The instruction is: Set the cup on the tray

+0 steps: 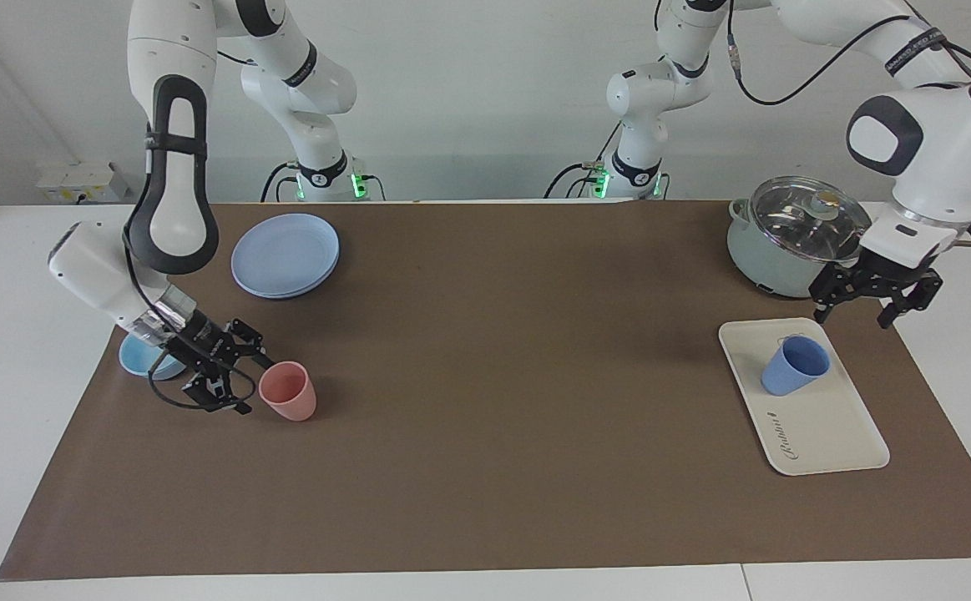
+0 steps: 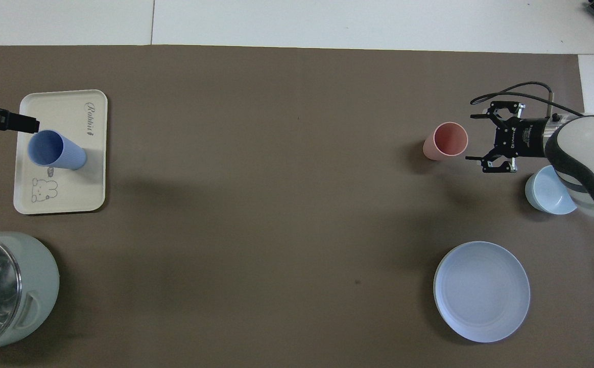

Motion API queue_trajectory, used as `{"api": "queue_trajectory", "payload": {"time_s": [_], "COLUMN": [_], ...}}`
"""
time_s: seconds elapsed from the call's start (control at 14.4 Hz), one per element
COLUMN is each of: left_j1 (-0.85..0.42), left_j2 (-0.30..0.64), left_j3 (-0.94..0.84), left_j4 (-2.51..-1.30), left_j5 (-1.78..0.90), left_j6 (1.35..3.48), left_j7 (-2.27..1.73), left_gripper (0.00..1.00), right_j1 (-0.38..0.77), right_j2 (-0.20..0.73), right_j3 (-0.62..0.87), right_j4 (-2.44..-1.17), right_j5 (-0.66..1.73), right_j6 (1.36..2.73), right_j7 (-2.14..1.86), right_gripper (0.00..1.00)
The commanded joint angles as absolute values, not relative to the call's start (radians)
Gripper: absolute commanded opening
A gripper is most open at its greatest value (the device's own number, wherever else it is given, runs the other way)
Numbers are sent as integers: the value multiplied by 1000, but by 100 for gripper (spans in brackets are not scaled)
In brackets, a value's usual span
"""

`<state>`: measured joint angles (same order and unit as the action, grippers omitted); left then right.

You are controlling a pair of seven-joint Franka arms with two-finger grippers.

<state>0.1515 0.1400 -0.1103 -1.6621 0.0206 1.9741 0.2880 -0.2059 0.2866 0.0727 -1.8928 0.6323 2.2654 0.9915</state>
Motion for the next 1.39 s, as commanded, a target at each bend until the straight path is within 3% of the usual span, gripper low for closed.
{"api": "queue_trajectory", "payload": {"time_s": [0.0,0.35,0.63,0.77,1.04,1.32], "left_j1": [66,8,14,17,78,72], "left_j2": [104,11,17,12,3,17], "left_j3": [-98,-101,-97,-91,-87,-101], "left_j4": [-1687,-1664,-1551,-1557,-1582,-1520], "left_j5": [49,40,18,-6,-3,0], "left_j6": [1919,1790,1632,1618,1625,1553], "left_j7": [190,103,121,146,268,250], "left_gripper": [100,100,100,100,100,100], "right_j1": [-172,-101,-64,-51,-46,-20], "right_j2": [221,115,35,14,26,46], "right_j3": [80,84,83,86,87,87], "right_j4": [-1911,-1910,-1907,-1882,-1714,-1582], "right_j5": [410,161,121,-4,-41,-40], "right_j6": [2269,2125,1993,1968,1801,1658], "right_j7": [930,627,381,290,143,141], "right_gripper": [99,99,99,99,99,99]}}
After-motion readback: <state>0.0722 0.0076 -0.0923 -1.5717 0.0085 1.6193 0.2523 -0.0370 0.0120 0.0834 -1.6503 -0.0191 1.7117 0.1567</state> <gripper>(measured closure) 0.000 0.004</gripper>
